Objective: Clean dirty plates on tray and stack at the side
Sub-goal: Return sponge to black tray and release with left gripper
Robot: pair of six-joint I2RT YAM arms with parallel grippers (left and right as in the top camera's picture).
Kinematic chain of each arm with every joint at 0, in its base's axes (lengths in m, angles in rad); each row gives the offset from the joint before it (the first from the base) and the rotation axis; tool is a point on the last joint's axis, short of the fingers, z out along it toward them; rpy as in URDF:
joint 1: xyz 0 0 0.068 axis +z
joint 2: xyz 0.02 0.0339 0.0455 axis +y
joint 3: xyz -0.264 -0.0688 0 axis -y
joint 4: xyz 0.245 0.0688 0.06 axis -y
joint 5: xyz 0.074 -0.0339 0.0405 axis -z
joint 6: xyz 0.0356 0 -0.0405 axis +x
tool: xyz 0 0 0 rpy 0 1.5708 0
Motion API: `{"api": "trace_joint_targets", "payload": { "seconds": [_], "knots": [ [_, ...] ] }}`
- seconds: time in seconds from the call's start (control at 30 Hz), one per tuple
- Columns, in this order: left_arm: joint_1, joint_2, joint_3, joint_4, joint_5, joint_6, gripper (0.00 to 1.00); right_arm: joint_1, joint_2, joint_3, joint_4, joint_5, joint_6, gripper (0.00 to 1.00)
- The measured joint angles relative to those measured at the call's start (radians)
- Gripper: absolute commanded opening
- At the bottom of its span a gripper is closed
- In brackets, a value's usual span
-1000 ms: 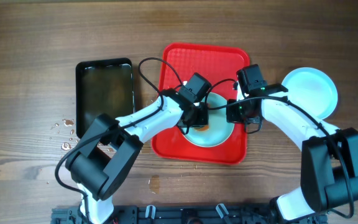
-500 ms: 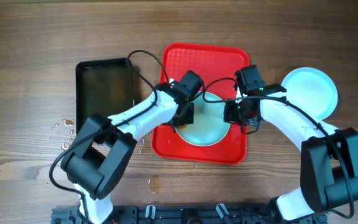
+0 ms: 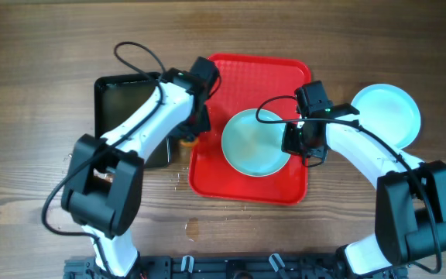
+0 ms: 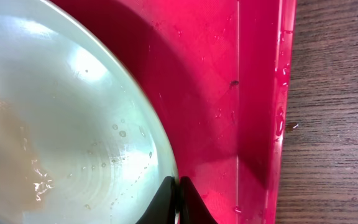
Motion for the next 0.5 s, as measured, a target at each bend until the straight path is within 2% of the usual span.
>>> {"api": "trace_joint_targets", "payload": {
  "seconds": [0.1, 0.27, 0.4, 0.43, 0.5],
  "knots": [
    [0.032, -0.054, 0.000, -0.048, -0.001, 0.001, 0.04, 0.000, 0.000, 0.000, 0.001, 0.005, -0.037, 0.04],
    [0.164, -0.183, 0.004, -0.114, -0.010, 0.021, 0.04, 0.000, 0.000, 0.000, 0.019, 0.002, -0.183, 0.19],
    [0.288, -0.207, 0.001, -0.112, -0.019, 0.039, 0.04, 0.000, 0.000, -0.001, 0.026, -0.001, -0.247, 0.23],
    [0.308, -0.207, -0.013, -0.089, -0.020, 0.042, 0.04, 0.000, 0.002, -0.001, 0.032, -0.001, -0.253, 0.22],
    [0.334, -0.208, -0.067, -0.027, -0.023, 0.047, 0.04, 0.000, 0.013, -0.001, 0.044, -0.001, -0.253, 0.04]
  ]
}}
